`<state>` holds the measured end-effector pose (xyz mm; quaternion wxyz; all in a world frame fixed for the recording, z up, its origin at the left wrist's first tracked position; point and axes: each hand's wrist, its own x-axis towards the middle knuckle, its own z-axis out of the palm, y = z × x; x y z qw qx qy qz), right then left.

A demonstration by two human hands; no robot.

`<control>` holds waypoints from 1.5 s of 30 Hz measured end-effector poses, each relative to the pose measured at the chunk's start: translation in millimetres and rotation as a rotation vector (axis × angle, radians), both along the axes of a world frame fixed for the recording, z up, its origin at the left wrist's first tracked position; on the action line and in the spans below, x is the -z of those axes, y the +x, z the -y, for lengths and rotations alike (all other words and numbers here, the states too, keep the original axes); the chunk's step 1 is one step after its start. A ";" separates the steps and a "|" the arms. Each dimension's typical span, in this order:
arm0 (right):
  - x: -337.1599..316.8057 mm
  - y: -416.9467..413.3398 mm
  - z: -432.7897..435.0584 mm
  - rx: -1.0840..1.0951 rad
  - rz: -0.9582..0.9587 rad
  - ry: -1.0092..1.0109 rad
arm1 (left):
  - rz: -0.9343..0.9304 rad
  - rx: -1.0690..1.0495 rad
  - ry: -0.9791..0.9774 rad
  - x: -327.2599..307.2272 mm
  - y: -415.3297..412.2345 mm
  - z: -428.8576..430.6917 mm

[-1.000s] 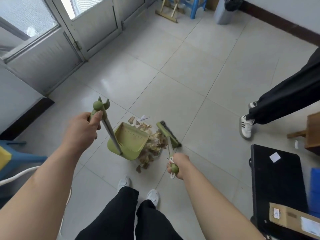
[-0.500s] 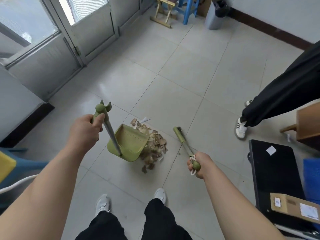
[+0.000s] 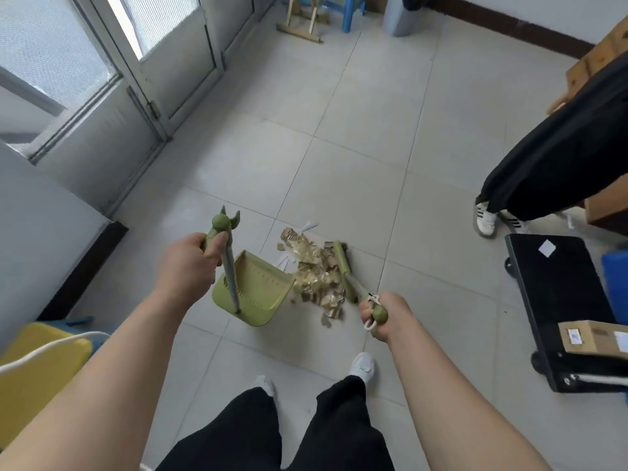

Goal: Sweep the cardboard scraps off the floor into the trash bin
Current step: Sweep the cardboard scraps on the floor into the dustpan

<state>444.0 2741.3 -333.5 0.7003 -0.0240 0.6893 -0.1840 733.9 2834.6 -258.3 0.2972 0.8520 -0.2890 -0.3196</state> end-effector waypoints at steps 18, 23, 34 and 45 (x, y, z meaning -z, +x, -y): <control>-12.6 82.3 -73.0 0.440 0.145 0.033 | 0.045 0.076 -0.002 -10.6 62.5 -49.7; -18.2 98.2 -57.3 0.561 0.214 -0.028 | -0.001 0.048 0.004 -7.7 68.5 -63.1; -23.9 78.1 -29.6 0.119 0.031 -0.054 | -0.018 0.043 0.052 -1.9 68.7 -63.5; 40.4 94.4 56.7 -0.251 -0.171 -0.115 | 0.004 -0.014 0.131 25.6 62.7 -56.0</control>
